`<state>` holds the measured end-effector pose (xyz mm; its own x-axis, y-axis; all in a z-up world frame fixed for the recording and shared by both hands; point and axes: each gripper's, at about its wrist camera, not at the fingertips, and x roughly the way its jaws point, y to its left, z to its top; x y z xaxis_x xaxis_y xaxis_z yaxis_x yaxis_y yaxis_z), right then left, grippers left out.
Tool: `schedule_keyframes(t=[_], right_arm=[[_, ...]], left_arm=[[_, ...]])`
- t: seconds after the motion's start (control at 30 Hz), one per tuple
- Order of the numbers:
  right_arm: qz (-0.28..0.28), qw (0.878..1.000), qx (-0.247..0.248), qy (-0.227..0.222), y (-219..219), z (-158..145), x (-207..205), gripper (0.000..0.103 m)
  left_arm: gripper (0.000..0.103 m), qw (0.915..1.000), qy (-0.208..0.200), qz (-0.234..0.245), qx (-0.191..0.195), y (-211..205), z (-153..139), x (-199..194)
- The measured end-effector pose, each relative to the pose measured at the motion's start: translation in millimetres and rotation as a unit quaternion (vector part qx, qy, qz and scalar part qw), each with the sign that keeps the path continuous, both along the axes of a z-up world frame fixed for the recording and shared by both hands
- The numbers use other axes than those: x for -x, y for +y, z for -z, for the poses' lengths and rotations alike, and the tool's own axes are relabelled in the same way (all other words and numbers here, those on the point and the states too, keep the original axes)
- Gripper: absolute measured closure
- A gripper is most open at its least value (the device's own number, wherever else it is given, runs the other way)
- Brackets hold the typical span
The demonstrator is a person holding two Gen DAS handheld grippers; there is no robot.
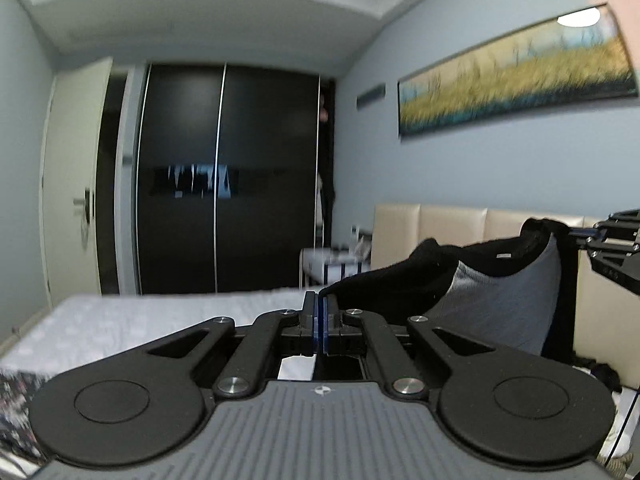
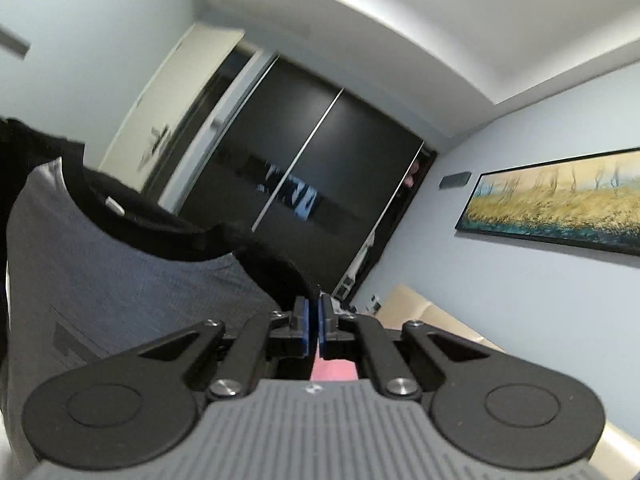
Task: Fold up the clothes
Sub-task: 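Lift the shirt high with both grippers and shake it out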
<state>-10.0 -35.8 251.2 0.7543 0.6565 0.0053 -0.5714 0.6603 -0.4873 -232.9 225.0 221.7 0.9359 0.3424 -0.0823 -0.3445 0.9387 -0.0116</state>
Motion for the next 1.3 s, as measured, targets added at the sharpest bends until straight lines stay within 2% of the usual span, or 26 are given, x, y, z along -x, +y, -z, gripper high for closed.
schedule_keyframes(t=[0.43,0.6,0.73,0.87,1.03,1.13,1.3], right_arm=[[-0.063,0.99,-0.125,0.011,-58.1,-14.1,75.0,0.098],[-0.085,0.986,-0.146,-0.006,-80.7,-24.2,110.1,0.098],[-0.092,0.986,-0.141,-0.009,-79.5,-22.7,117.6,0.098],[-0.092,0.989,-0.108,0.037,-55.9,-0.3,96.2,0.098],[-0.084,0.989,-0.052,0.108,-15.0,47.2,52.7,0.098],[-0.083,0.985,-0.021,0.149,13.2,78.3,24.8,0.098],[-0.077,0.975,0.038,0.205,63.7,134.9,-13.9,0.098]], left_arm=[[0.102,0.9952,-0.086,-0.012,-0.044,-42.5,-27.8,71.4],[0.102,0.9926,-0.115,0.004,-0.038,-50.1,-38.1,98.8],[0.102,0.9916,-0.124,0.009,-0.035,-48.5,-39.1,107.2],[0.102,0.9962,-0.085,0.004,-0.018,-33.4,-24.2,90.0],[0.102,0.9995,0.01,-0.014,0.028,3.4,19.7,49.0],[0.102,0.9952,0.075,-0.022,0.058,28.9,54.7,16.6],[0.102,0.9826,0.164,-0.034,0.08,66.6,111.4,-30.4]])
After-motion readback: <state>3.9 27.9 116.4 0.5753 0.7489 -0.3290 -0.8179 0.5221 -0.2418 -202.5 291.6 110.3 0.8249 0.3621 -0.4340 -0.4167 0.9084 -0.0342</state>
